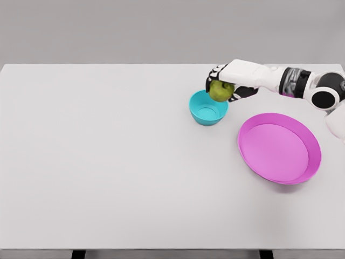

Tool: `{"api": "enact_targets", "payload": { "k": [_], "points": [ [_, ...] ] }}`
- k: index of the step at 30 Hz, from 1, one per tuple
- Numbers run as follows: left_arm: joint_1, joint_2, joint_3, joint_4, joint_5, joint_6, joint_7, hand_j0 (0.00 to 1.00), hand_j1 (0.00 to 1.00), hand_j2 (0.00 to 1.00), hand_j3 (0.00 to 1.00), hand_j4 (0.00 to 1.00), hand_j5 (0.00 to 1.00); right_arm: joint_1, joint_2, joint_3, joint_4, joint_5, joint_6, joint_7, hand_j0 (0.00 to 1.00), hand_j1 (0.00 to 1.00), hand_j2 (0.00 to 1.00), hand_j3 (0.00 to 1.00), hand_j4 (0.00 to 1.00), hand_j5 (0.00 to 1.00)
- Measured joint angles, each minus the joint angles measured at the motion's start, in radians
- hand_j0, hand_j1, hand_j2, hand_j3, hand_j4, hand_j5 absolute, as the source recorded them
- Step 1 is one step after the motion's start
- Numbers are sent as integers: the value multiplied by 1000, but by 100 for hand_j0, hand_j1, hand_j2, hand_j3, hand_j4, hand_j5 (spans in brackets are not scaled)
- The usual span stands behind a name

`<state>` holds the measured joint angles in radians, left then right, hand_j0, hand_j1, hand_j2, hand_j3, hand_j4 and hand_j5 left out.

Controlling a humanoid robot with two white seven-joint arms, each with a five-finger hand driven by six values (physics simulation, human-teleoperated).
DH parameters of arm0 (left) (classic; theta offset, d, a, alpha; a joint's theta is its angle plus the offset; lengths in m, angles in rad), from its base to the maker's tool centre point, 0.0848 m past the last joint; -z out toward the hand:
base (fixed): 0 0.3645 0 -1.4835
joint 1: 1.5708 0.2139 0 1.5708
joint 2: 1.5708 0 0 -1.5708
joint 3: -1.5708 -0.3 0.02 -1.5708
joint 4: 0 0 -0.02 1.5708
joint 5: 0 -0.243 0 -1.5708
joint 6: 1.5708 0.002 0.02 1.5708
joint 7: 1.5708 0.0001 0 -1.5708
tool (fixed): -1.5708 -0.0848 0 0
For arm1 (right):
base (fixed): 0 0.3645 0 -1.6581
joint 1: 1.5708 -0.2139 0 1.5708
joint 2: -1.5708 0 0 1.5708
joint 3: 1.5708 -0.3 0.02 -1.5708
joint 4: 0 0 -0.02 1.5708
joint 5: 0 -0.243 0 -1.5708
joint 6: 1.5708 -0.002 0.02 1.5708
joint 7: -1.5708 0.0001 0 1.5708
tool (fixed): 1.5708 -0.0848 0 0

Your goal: Put the apple from the pink plate into the blue bowl with your right arm

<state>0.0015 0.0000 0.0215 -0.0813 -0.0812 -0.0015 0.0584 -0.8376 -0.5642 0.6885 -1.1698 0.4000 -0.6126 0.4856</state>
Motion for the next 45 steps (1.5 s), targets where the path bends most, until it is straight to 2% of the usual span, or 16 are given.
{"api": "enact_targets", "payload": {
  "k": [7, 17, 18, 20, 22, 35, 37, 42, 45],
  "points": [
    [0, 0, 0, 0, 0, 0, 0, 100, 100, 100, 100, 100, 100, -28, 32, 49, 40, 6, -1, 0, 43, 43, 43, 43, 43, 43],
    [0, 0, 0, 0, 0, 0, 0, 100, 100, 100, 100, 100, 100, -28, 42, 62, 53, 7, -1, 0, 44, 44, 44, 44, 44, 44],
    [0, 0, 0, 0, 0, 0, 0, 100, 100, 100, 100, 100, 100, -28, 42, 62, 55, 7, -1, 0, 49, 49, 49, 49, 49, 49],
    [0, 0, 0, 0, 0, 0, 0, 100, 100, 100, 100, 100, 100, -28, 43, 62, 57, 7, -1, -1, 88, 88, 88, 88, 88, 88],
    [2, 0, 0, 0, 0, 0, 0, 100, 100, 100, 100, 100, 100, -28, 43, 63, 55, 7, -1, -1, 100, 100, 100, 100, 100, 100],
    [0, 0, 0, 0, 0, 0, 0, 100, 100, 100, 100, 100, 100, -44, 38, 56, 37, 5, -1, -1, 100, 100, 100, 100, 100, 100],
    [0, 0, 0, 0, 0, 0, 0, 100, 100, 100, 100, 100, 100, -18, 17, 25, 0, 3, -2, -1, 100, 100, 100, 100, 100, 100],
    [0, 0, 0, 0, 0, 0, 0, 100, 100, 100, 100, 100, 100, 124, -104, -155, -150, -7, -2, 2, 100, 100, 100, 100, 100, 100],
    [0, 0, 0, 0, 0, 0, 0, 100, 100, 100, 100, 100, 100, 193, -135, -287, -180, -34, -1, 70, 100, 100, 100, 100, 100, 100]
  ]
}}
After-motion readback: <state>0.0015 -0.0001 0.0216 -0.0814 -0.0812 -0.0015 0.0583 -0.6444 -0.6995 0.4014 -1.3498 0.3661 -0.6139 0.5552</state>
